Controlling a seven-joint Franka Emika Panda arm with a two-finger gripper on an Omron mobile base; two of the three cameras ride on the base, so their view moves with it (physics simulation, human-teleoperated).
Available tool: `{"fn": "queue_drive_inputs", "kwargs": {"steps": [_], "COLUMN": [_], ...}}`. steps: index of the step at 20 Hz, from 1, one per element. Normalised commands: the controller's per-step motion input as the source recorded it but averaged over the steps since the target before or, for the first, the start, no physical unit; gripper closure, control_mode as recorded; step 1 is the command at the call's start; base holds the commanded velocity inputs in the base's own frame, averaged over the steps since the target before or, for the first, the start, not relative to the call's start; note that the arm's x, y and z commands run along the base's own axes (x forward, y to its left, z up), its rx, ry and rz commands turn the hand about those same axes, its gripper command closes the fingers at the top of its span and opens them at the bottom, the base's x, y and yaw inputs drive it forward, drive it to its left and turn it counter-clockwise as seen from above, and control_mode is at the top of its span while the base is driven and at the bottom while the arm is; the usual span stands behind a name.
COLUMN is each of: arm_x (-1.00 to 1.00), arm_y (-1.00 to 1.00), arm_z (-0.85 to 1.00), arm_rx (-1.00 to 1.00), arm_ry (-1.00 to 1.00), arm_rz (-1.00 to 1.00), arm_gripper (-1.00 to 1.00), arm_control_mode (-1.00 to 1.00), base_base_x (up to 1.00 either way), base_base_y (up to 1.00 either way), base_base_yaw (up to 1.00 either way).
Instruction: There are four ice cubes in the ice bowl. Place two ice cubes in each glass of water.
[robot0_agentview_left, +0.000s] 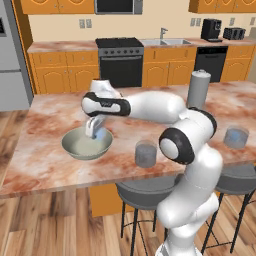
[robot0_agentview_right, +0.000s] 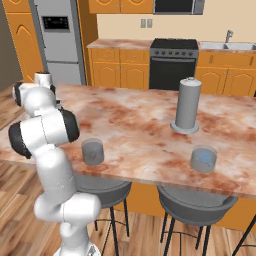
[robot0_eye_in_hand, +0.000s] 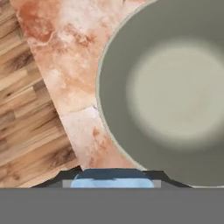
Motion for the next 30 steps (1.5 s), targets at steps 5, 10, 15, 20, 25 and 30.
{"fn": "queue_drive_inputs", "kwargs": {"steps": [5, 10, 15, 20, 25, 30], "arm_x": [-0.73, -0.54, -0.4, -0.26, -0.01, 0.15], "arm_y": [-0.85, -1.0, -1.0, -0.91, -0.44, -0.03], "arm_z": [0.85, 0.37, 0.01, 0.0, 0.0, 0.0], "arm_rx": [-0.08, 0.0, 0.02, 0.05, 0.0, 0.0], "arm_ry": [-0.18, -0.25, -0.3, -0.19, 0.0, 0.0], "arm_rz": [-0.26, -0.29, -0.3, -0.25, -0.14, 0.0], "arm_gripper": [1.0, 1.0, 1.0, 1.0, 1.0, 1.0], "arm_control_mode": [-1.0, -1.0, -1.0, -1.0, -1.0, -1.0], "base_base_x": [0.0, 0.0, 0.0, 0.0, 0.0, 0.0], "base_base_y": [0.0, 0.0, 0.0, 0.0, 0.0, 0.0], "base_base_yaw": [0.0, 0.0, 0.0, 0.0, 0.0, 0.0]}}
